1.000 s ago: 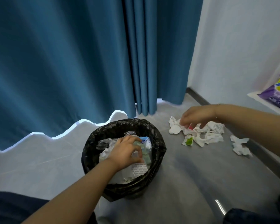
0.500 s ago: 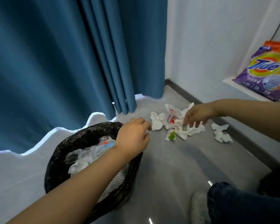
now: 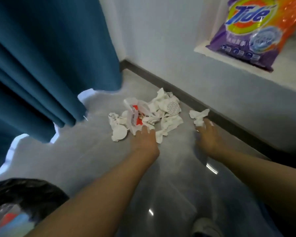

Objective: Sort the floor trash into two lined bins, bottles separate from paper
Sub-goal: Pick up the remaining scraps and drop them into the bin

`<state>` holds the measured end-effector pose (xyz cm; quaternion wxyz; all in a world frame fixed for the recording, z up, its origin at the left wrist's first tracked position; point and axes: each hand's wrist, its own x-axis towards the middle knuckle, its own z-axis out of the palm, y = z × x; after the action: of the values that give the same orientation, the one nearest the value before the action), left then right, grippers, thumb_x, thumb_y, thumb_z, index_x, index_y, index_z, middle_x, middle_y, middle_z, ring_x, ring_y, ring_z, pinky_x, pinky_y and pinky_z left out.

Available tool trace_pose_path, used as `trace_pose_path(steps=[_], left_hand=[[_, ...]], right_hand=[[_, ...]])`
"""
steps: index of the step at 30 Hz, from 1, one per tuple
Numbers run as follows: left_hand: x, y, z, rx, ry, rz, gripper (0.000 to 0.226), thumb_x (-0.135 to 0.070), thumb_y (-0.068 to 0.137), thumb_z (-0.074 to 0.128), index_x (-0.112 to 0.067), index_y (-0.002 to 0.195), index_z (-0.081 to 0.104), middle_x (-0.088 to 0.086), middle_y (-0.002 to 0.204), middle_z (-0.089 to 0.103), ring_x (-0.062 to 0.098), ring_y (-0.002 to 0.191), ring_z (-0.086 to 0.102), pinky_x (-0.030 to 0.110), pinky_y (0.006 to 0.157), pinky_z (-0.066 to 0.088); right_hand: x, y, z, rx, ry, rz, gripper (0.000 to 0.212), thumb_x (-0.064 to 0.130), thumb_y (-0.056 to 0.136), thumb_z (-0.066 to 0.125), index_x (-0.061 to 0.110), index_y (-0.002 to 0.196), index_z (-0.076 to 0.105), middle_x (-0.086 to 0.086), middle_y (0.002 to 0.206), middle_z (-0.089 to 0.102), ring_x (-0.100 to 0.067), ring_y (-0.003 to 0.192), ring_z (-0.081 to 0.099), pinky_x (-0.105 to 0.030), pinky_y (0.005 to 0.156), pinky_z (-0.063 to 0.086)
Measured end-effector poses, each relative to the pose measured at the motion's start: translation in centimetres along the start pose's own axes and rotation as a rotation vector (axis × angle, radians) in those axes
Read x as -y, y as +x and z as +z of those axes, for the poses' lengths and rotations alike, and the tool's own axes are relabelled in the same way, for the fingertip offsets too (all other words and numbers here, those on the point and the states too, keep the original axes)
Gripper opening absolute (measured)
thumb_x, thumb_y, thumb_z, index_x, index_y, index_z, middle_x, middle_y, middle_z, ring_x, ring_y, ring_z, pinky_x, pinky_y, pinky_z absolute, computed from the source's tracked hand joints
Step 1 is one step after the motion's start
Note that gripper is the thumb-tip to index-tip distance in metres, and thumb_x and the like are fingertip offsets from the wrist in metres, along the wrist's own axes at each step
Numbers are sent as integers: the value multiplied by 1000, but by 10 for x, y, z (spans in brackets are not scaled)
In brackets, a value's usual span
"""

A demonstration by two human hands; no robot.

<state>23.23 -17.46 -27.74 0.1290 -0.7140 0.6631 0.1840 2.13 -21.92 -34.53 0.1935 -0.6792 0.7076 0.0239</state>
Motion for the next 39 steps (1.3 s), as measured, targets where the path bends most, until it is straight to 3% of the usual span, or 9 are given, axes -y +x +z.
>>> trace_pose_path(steps=[4, 10, 15, 22, 26, 29, 32, 36, 39], left_hand=[[5, 21, 36, -74, -304, -249, 72, -33, 92, 50, -24, 148, 6, 8, 156, 2, 30, 140, 17, 46, 104, 32], [18, 27, 76, -253, -395, -278, 47, -31, 92, 55, -10, 130, 38, 15, 132, 33, 31, 116, 38, 39, 89, 41], [32, 22, 90, -320, -544, -197, 28, -17, 89, 60, -11, 116, 56, 11, 120, 40, 27, 110, 41, 30, 87, 39], [36, 25, 95, -333, -483, -206, 43, -55, 83, 59, -16, 101, 56, 8, 116, 41, 26, 107, 42, 37, 84, 42], [31, 34, 90, -291, -455, -251, 37, -49, 81, 65, -17, 96, 54, 6, 119, 41, 26, 110, 41, 35, 80, 39], [26, 36, 90, -322, -584, -257, 37, -35, 80, 71, -16, 106, 52, 7, 120, 45, 26, 108, 47, 31, 79, 37], [22, 31, 92, -400, -728, -240, 63, -23, 79, 72, -19, 133, 40, 8, 128, 49, 27, 115, 49, 36, 91, 41], [22, 29, 95, -343, -666, -207, 77, -24, 86, 63, -31, 148, 17, 10, 132, 43, 30, 119, 41, 37, 95, 37], [22, 35, 97, -200, -574, -228, 71, -29, 92, 55, -39, 148, 13, 10, 133, 34, 30, 120, 35, 37, 97, 35]], right_hand=[[-17, 13, -1, -79, -115, -110, 69, 26, 90, 58, 24, 148, 20, -3, 159, 0, -27, 145, 12, -41, 114, 24], [-6, 49, -4, 44, -280, -239, 94, 12, 79, 70, 27, 149, 8, 1, 158, -10, -29, 146, -1, -46, 115, 18], [-5, 70, -4, 43, -206, -178, 62, 9, 85, 56, 15, 142, 32, -11, 152, 20, -39, 139, 14, -48, 111, 25], [0, 46, 26, -214, 123, -102, 23, 13, 87, 54, 8, 109, 59, -15, 117, 51, -33, 113, 43, -39, 94, 37], [12, 7, 54, -295, 239, -118, 11, 21, 89, 57, 15, 97, 59, -8, 104, 60, -26, 103, 50, -35, 94, 34], [22, -9, 61, -287, 384, -91, 16, 22, 93, 55, 13, 104, 62, -9, 105, 61, -25, 100, 53, -25, 90, 32], [25, -16, 61, -357, 515, -158, 22, 19, 96, 50, 8, 111, 62, -11, 113, 63, -21, 103, 57, -19, 89, 35], [30, -2, 52, -444, 599, -196, 29, 15, 98, 47, 11, 124, 58, -8, 120, 61, -11, 107, 55, -8, 91, 36], [40, 16, 44, -398, 629, -161, 36, 11, 96, 48, 14, 131, 53, -9, 119, 63, -18, 108, 59, -22, 96, 43]])
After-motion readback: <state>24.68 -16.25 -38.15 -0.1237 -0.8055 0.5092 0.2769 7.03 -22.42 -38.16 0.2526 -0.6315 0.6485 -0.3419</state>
